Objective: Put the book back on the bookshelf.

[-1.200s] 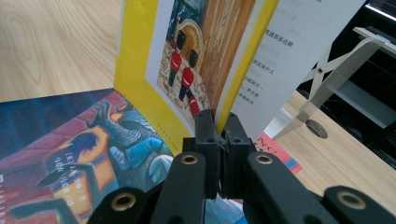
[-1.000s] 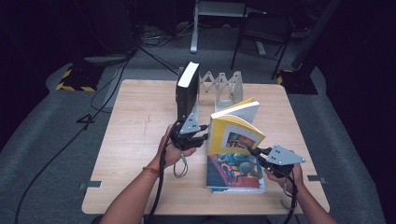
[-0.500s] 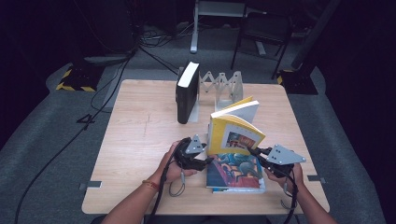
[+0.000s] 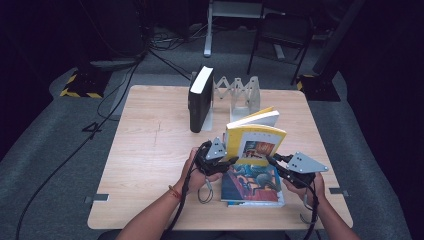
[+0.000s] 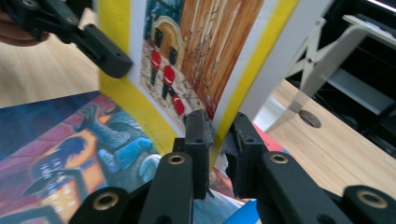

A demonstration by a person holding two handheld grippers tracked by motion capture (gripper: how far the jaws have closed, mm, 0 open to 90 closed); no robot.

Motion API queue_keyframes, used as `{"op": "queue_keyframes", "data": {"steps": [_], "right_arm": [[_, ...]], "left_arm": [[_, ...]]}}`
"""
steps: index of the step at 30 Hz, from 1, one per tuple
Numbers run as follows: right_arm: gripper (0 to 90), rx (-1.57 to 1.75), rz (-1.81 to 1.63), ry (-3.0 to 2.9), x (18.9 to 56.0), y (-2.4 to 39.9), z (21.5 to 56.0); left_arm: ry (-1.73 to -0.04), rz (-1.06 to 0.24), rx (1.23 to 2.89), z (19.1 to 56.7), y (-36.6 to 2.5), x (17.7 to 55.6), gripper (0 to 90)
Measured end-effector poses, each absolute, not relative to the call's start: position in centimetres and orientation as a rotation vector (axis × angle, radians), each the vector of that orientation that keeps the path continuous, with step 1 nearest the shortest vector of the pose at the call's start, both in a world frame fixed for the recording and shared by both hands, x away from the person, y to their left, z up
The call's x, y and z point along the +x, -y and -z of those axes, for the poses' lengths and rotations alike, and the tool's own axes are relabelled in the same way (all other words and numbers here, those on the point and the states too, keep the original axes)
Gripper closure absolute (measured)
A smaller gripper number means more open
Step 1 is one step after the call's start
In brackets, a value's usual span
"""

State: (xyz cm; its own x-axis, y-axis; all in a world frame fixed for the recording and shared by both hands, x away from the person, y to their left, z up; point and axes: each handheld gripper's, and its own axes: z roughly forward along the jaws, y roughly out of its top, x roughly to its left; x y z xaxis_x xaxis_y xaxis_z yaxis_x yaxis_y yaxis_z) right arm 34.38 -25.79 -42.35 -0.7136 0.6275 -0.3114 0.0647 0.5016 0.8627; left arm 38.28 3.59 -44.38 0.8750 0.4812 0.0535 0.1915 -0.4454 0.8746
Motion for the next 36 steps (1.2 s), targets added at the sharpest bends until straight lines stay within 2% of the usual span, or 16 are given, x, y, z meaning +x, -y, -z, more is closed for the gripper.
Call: {"op": "queue_keyframes", "data": {"steps": [3, 9, 11, 16, 21, 27, 36], "right_arm": [[70.3, 0.619, -1.176, -2.098, 34.8, 25.9, 42.2], [49.5, 0.732, -1.206, -2.010, 36.3, 26.2, 41.2], [47.5, 0.731, -1.213, -2.024, 36.7, 26.0, 41.0], [45.6, 0.693, -1.239, -2.052, 37.0, 25.4, 41.1], [46.0, 0.682, -1.238, -2.056, 36.9, 24.9, 41.2], [45.9, 0.665, -1.243, -2.079, 36.8, 24.4, 41.3], [45.5, 0.671, -1.239, -2.089, 36.9, 24.2, 41.4]], "left_arm": [[-0.460, -0.359, 2.044, 44.3, -3.6, 38.2, 73.0], [-0.433, -0.353, 2.067, 44.1, -3.5, 38.0, 74.0], [-0.431, -0.351, 2.067, 44.1, -3.5, 37.9, 74.0], [-0.430, -0.350, 2.056, 44.1, -3.4, 38.0, 72.7], [-0.431, -0.336, 2.010, 43.0, -3.0, 37.9, 64.9], [-0.415, -0.339, 1.968, 41.8, -2.6, 37.8, 61.3], [-0.407, -0.343, 1.919, 40.1, -2.1, 37.7, 62.1]]}}
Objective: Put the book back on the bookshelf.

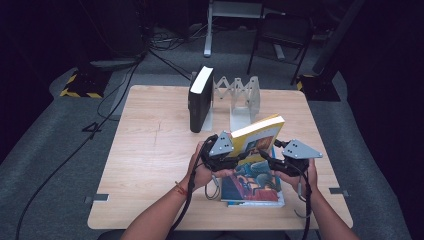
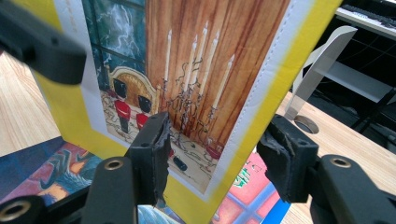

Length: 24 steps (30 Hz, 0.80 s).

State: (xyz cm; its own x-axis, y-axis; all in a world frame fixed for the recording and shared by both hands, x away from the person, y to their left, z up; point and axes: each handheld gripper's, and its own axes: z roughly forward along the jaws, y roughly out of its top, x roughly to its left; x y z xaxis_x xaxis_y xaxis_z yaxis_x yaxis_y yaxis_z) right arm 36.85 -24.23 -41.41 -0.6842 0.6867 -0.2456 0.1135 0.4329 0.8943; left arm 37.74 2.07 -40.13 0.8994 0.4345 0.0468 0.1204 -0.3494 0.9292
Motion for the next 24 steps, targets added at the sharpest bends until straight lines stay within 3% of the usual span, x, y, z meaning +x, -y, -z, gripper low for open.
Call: {"op": "queue_keyframes", "data": {"steps": [11, 17, 24], "right_arm": [[45.0, 0.681, -1.250, -2.083, 36.8, 24.2, 41.4], [45.2, 0.679, -1.251, -2.098, 36.7, 24.4, 41.3], [43.4, 0.679, -1.240, -2.174, 36.3, 25.9, 41.8]], "left_arm": [[-0.367, -0.398, 1.866, 37.4, -1.6, 37.6, 66.5], [-0.372, -0.409, 1.867, 37.1, -1.5, 38.0, 72.8], [-0.425, -0.433, 1.864, 36.9, -1.5, 38.4, 74.2]]}}
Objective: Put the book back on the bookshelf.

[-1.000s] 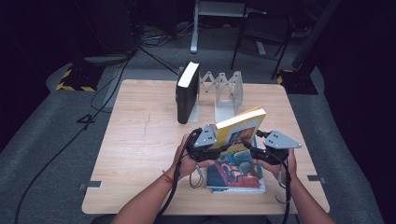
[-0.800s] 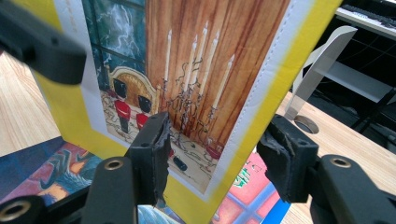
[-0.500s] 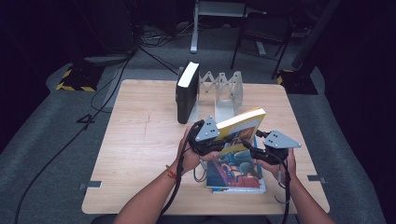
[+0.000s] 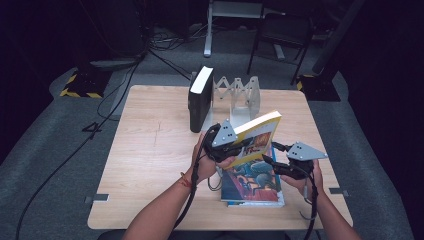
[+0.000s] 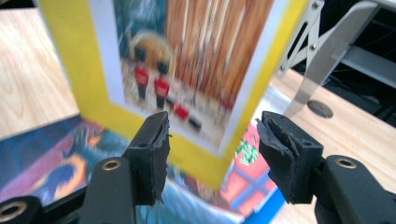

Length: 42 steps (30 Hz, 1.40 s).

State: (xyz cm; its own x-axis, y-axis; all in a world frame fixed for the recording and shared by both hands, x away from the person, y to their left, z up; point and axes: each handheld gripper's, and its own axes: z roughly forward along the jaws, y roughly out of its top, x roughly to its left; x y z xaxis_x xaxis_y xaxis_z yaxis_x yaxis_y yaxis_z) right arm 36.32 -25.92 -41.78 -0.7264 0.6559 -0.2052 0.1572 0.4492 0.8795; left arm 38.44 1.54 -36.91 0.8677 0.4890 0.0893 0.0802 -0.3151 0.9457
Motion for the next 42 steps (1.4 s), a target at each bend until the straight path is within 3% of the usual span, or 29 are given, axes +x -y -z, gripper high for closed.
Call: {"op": "queue_keyframes", "data": {"steps": [10, 30, 42], "right_arm": [[41.5, 0.772, -1.185, -2.232, 36.3, 29.1, 43.0], [39.8, 0.788, -1.115, -2.272, 36.7, 29.2, 44.1], [39.5, 0.780, -1.096, -2.282, 36.7, 29.1, 44.2]], "left_arm": [[-0.517, -0.486, 1.836, 36.4, -2.8, 38.8, 74.5], [-0.793, -0.657, 1.724, 35.8, -11.0, 39.9, 74.6], [-0.960, -0.734, 1.715, 37.4, -12.5, 41.5, 74.5]]}}
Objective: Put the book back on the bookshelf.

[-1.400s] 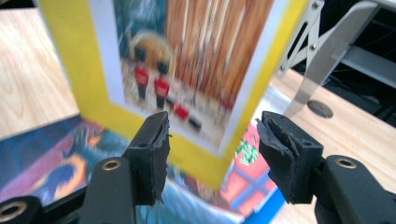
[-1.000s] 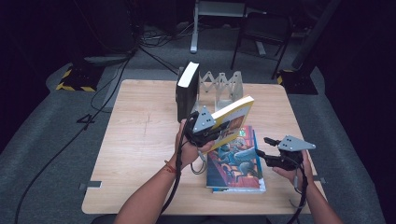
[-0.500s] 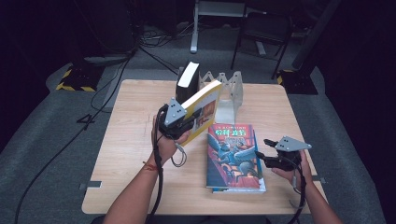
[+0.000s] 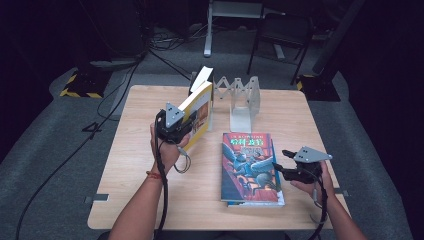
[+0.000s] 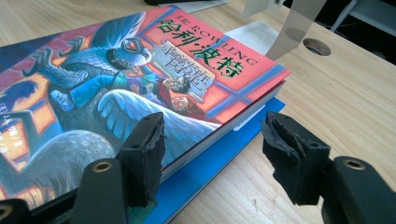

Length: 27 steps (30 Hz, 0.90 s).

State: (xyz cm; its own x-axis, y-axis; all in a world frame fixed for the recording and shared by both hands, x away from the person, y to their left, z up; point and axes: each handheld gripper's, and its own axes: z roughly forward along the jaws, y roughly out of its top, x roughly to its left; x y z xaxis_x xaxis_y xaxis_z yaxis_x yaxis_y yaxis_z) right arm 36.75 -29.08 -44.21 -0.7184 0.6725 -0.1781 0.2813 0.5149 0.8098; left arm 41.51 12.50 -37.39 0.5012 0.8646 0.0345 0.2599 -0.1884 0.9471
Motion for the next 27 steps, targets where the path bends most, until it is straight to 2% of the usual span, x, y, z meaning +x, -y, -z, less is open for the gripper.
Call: {"op": "queue_keyframes", "data": {"steps": [15, 27], "right_arm": [[39.4, 0.763, -1.065, -2.297, 36.7, 28.8, 44.4], [39.4, 0.756, -1.054, -2.298, 36.7, 28.7, 44.5]], "left_arm": [[-1.069, -0.787, 1.722, 39.5, -9.6, 43.7, 74.5], [-1.140, -0.824, 1.620, 40.3, -8.3, 44.9, 74.5]]}}
